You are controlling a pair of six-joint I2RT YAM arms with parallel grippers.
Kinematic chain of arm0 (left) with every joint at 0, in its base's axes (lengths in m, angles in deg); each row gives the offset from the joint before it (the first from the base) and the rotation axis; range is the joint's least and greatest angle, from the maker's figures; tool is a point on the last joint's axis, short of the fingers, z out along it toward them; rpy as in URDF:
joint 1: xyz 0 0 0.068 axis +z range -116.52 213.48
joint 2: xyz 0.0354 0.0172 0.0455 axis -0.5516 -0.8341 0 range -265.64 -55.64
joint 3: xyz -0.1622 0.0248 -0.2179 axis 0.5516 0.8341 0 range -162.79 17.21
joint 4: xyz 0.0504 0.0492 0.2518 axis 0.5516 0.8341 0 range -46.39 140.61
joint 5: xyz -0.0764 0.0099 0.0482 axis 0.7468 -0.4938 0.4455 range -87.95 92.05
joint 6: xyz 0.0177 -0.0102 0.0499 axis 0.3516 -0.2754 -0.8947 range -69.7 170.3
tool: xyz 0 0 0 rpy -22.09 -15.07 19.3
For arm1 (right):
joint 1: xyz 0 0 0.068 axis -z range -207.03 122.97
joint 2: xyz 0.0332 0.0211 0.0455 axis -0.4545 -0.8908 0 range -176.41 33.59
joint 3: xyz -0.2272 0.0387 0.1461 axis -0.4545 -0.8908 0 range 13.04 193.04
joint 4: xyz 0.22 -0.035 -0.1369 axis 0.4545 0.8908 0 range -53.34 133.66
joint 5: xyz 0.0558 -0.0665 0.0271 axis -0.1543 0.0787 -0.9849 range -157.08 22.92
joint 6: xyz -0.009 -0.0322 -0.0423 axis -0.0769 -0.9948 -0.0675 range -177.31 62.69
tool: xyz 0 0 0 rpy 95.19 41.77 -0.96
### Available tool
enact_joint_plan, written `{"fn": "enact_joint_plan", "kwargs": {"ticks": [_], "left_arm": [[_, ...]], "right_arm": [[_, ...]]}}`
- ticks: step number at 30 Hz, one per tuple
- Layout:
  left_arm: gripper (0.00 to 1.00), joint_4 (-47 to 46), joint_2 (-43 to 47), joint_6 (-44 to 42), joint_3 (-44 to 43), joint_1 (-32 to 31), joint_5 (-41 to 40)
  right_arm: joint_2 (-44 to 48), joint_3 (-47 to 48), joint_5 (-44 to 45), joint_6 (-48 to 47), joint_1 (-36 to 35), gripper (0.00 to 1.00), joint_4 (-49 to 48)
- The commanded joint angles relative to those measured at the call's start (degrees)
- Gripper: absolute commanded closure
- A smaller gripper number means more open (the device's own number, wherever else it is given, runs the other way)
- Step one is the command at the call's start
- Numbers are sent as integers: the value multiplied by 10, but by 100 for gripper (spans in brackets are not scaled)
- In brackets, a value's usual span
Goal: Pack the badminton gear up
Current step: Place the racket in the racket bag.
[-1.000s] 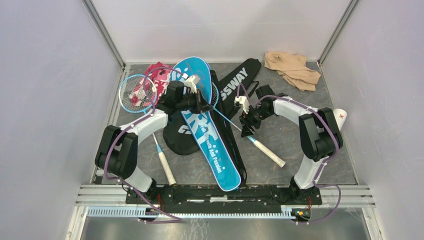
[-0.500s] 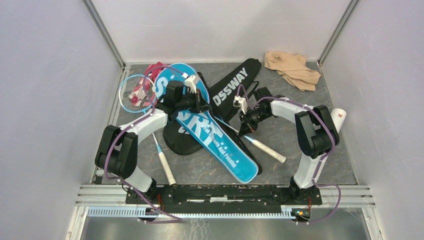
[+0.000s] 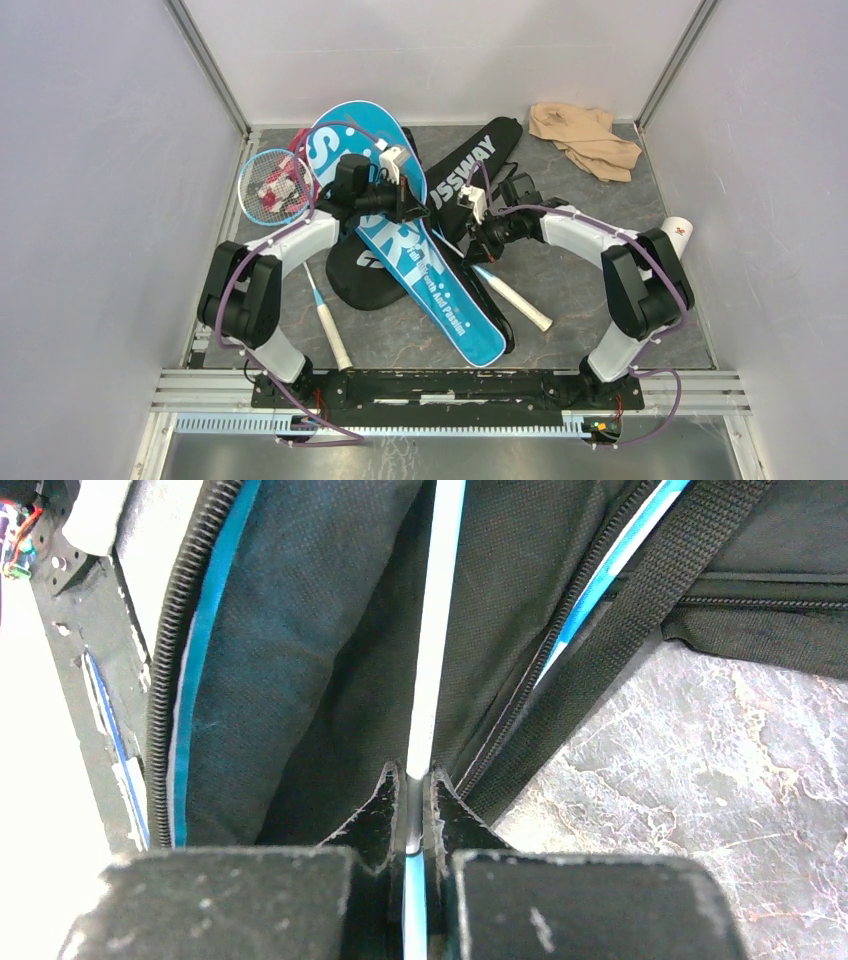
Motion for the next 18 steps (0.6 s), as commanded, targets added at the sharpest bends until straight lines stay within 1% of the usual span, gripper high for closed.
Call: {"fn": "enact_joint_plan", "kwargs": {"ticks": [1, 6, 11, 13, 18], "left_arm": [[98, -4, -21, -78, -64, -9, 68], [98, 38, -49, -102, -117, -16, 107], [98, 66, -64, -109, -151, -19, 101], [98, 91, -71, -110, -164, -19, 92], [98, 142, -97, -122, -200, -20, 61]], "right_arm": [[48, -3, -48, 23, -8, 100, -74], [84, -11, -28, 38, 3, 100, -79], [105, -14, -4, 39, 44, 100, -43], [113, -20, -10, 25, 62, 100, -29], [115, -6, -49, -59, 76, 100, 59]]}}
